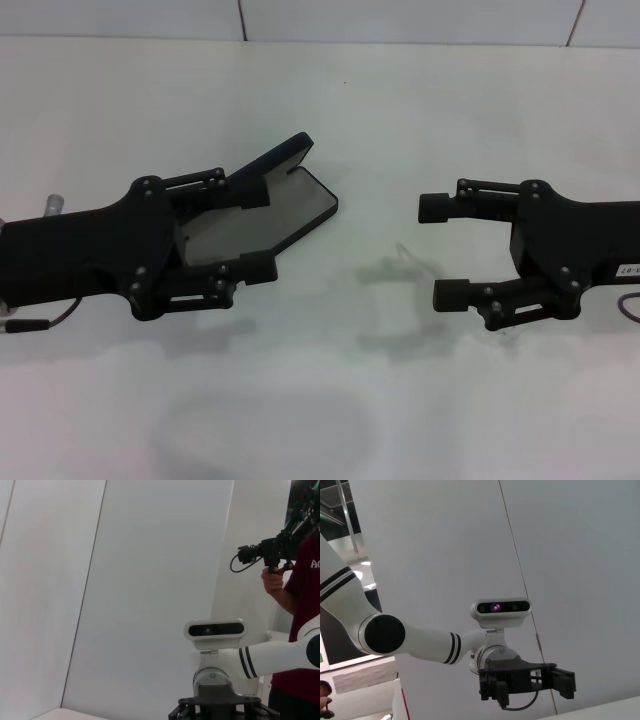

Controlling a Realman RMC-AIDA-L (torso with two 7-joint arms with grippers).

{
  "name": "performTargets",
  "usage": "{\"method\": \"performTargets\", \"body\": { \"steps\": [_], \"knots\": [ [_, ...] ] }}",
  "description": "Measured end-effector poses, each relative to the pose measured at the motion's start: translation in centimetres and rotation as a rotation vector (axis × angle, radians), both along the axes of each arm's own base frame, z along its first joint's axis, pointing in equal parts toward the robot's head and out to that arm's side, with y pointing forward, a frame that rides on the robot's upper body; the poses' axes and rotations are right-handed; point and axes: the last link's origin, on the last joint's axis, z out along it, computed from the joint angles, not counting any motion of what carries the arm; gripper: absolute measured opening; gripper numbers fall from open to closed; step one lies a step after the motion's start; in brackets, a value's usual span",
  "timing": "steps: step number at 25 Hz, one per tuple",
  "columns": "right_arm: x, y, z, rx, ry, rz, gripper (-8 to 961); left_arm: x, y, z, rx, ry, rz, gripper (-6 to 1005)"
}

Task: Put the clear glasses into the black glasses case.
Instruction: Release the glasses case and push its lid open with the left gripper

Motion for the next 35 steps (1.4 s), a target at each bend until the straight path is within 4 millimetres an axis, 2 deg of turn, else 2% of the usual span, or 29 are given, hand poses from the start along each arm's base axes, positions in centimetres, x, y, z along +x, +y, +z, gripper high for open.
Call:
{"method": "performTargets", "body": {
  "steps": [10, 13, 18, 22, 26, 29, 33, 35],
  "knots": [
    [0.0, 0.1, 0.1, 0.011, 0.002, -0.003, 885, 0.0, 0.0, 0.0, 0.001, -0.001, 0.001, 745],
    [0.3, 0.5, 0.7, 0.053, 0.025, -0.031, 885, 0.2, 0.6, 0.2, 0.012, 0.002, 0.025, 745],
    [3.5, 1.6, 4.8, 0.293, 0.144, -0.233, 885, 2.0, 4.0, 1.5, 0.067, 0.075, 0.154, 745],
    [6.4, 0.5, 7.7, 0.434, 0.229, -0.354, 885, 4.4, 6.2, 2.8, 0.128, 0.197, 0.206, 745],
    [8.1, -0.8, 8.9, 0.495, 0.257, -0.408, 885, 7.1, 8.2, 2.9, 0.16, 0.37, 0.258, 744],
    [9.1, -1.9, 9.2, 0.519, 0.278, -0.437, 885, 8.6, 9.3, 1.5, 0.179, 0.591, 0.294, 744],
    [9.6, -2.7, 9.3, 0.538, 0.305, -0.45, 885, 9.4, 10.4, -1.7, 0.214, 0.881, 0.339, 744],
    [9.7, -2.8, 9.2, 0.545, 0.311, -0.45, 885, 9.6, 10.4, -2.9, 0.235, 0.964, 0.324, 744]
  ]
}}
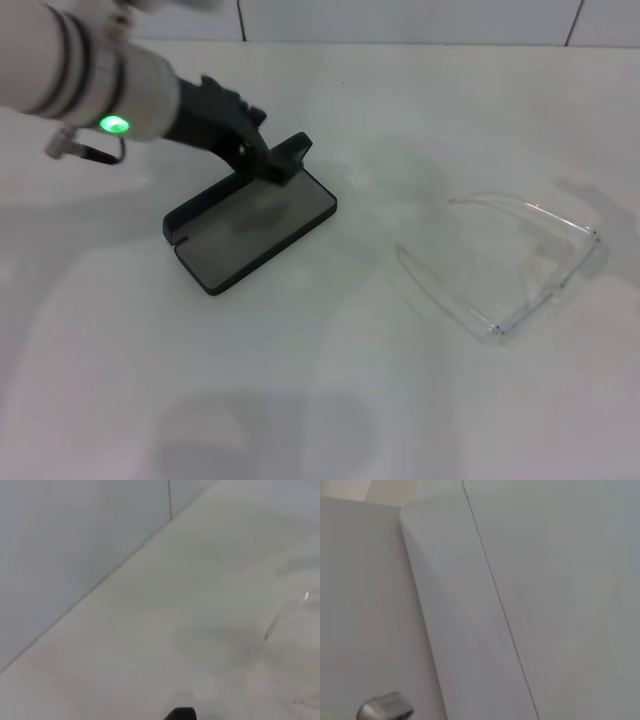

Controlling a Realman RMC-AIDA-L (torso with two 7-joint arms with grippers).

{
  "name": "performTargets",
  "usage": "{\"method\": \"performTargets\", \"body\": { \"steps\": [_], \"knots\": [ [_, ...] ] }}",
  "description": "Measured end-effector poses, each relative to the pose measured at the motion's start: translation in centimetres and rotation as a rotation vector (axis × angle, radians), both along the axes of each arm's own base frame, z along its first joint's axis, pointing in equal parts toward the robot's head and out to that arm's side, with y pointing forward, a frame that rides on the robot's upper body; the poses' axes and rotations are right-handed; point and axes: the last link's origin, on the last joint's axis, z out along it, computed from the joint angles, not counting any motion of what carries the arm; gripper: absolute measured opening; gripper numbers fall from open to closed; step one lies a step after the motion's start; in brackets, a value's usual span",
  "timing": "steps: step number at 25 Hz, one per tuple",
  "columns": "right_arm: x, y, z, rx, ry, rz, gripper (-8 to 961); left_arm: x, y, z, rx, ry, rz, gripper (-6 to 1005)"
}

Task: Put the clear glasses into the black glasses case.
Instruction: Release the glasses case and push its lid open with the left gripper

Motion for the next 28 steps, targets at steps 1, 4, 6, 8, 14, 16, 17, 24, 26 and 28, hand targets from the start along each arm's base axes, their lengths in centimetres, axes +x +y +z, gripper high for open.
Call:
{"method": "performTargets", "body": {
  "steps": [1, 4, 6, 8, 14, 16, 17, 24, 26, 28],
  "knots": [
    [0.0, 0.1, 0.0, 0.002, 0.0, 0.002, 885, 0.2, -0.1, -0.8, -0.001, 0.038, -0.01, 744],
    [-0.1, 0.1, 0.0, 0.008, -0.002, 0.007, 885, 0.4, -0.1, -1.8, 0.015, 0.095, -0.026, 744],
    [-0.1, 0.2, 0.1, 0.014, -0.002, 0.009, 885, 0.5, 0.0, -2.1, 0.021, 0.113, -0.025, 744],
    [-0.2, 0.2, 0.1, 0.021, -0.001, 0.01, 885, 0.3, 0.1, -2.2, 0.023, 0.123, -0.017, 744],
    [-0.2, 0.2, 0.1, 0.037, -0.013, 0.017, 885, -0.7, 0.4, -2.5, 0.024, 0.169, 0.01, 745],
    [-0.2, 0.2, 0.1, 0.038, -0.013, 0.015, 885, -1.1, 0.7, -2.6, 0.028, 0.196, 0.019, 745],
    [-0.1, 0.3, 0.1, 0.038, -0.013, 0.013, 885, -1.2, 0.8, -2.6, 0.028, 0.208, 0.024, 741],
    [-0.1, 0.3, 0.1, 0.038, -0.011, 0.012, 885, -1.3, 1.0, -3.2, 0.004, 0.24, 0.038, 711],
    [0.0, 0.2, 0.0, 0.035, -0.007, 0.007, 885, -1.1, 0.7, -3.4, -0.008, 0.252, 0.026, 664],
    [0.1, 0.1, 0.0, 0.035, -0.004, 0.004, 885, -1.0, 0.6, -3.6, -0.016, 0.262, 0.014, 578]
  ]
}}
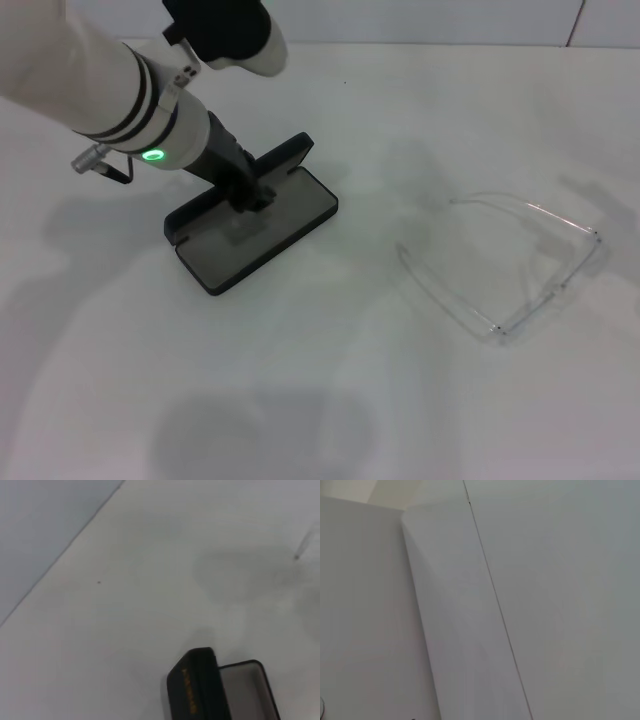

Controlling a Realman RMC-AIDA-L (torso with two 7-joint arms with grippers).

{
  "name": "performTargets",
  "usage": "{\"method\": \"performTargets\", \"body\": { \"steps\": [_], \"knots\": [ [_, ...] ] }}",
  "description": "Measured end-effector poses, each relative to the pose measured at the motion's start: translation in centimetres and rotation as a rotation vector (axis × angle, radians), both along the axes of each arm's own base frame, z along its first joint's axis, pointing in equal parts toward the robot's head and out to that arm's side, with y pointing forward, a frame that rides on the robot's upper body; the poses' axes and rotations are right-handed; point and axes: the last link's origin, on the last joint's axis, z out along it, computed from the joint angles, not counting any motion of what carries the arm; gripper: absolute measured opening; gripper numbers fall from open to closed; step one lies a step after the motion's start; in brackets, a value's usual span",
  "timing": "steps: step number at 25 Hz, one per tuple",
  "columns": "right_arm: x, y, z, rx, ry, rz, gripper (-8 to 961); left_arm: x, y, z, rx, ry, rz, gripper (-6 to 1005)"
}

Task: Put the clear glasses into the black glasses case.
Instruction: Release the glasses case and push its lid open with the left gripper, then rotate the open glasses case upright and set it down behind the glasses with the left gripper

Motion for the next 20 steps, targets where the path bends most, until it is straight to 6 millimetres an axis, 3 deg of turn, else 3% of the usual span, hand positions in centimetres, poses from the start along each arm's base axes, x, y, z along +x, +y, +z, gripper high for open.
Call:
{"method": "performTargets", "body": {
  "steps": [2, 13, 20],
  "knots": [
    [0.0, -0.1, 0.0, 0.0, 0.001, 0.0, 885, 0.1, -0.1, -0.1, -0.005, 0.006, -0.004, 492],
    [0.3, -0.5, -0.1, -0.004, 0.025, -0.006, 886, 0.5, -0.3, 0.5, 0.015, 0.011, -0.029, 262],
    [0.7, -0.8, 0.0, 0.005, 0.03, -0.021, 886, 2.0, -2.0, 0.6, -0.002, 0.023, -0.161, 198]
  ]
}}
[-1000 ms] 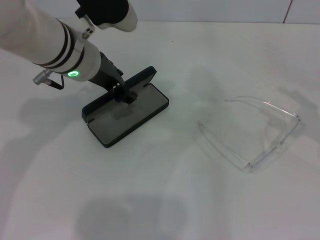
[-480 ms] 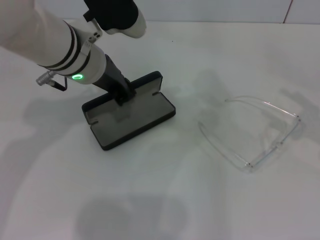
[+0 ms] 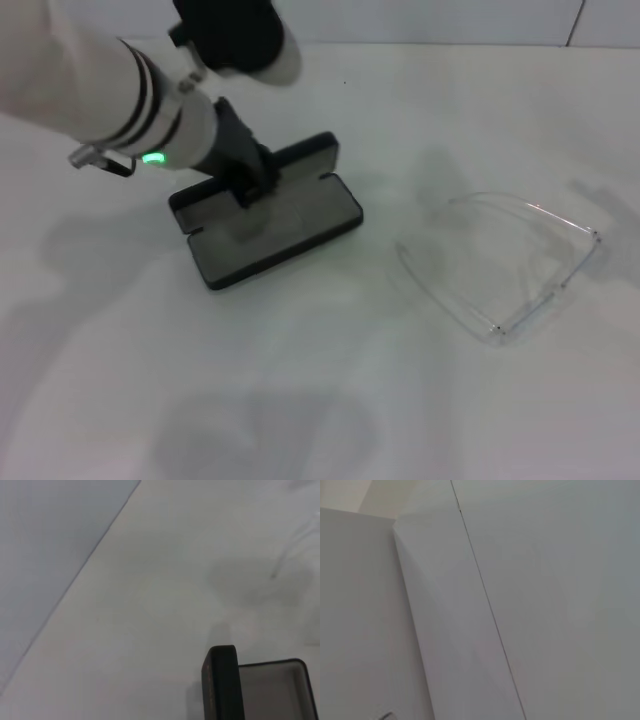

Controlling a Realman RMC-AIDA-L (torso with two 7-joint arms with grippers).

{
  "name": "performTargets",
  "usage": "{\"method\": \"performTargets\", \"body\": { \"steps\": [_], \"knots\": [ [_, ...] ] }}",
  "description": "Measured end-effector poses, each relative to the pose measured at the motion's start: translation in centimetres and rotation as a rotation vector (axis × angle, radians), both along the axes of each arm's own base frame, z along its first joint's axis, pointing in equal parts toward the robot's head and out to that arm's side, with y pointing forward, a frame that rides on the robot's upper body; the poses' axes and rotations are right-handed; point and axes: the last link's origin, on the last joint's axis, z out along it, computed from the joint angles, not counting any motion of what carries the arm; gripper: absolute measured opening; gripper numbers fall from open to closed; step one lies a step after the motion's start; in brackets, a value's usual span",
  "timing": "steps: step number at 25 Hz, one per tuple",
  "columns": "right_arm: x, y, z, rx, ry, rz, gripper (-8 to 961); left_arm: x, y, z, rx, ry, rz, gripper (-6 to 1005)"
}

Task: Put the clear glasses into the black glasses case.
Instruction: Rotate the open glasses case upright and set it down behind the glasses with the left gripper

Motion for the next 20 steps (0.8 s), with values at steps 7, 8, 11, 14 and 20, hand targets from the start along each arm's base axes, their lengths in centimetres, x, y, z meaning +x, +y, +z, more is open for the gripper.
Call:
{"method": "performTargets", "body": {
  "steps": [7, 8, 11, 14, 20],
  "knots": [
    [0.4, -0.4, 0.2, 0.026, 0.025, -0.009, 886, 1.2, -4.1, -1.2, -0.145, 0.043, -0.267, 200],
    [0.4, -0.5, 0.2, 0.031, 0.029, -0.006, 886, 1.3, -4.4, -1.5, -0.163, 0.042, -0.283, 200],
    [0.3, -0.5, 0.3, 0.041, 0.036, 0.002, 886, 1.6, -5.4, -2.7, -0.222, 0.057, -0.323, 202],
    [0.2, -0.5, 0.3, 0.041, 0.037, 0.008, 886, 1.9, -6.0, -3.8, -0.257, 0.079, -0.356, 203],
    [0.4, -0.9, 0.3, 0.039, 0.043, 0.009, 886, 3.1, -6.6, -5.6, -0.298, 0.088, -0.416, 205]
  ]
}}
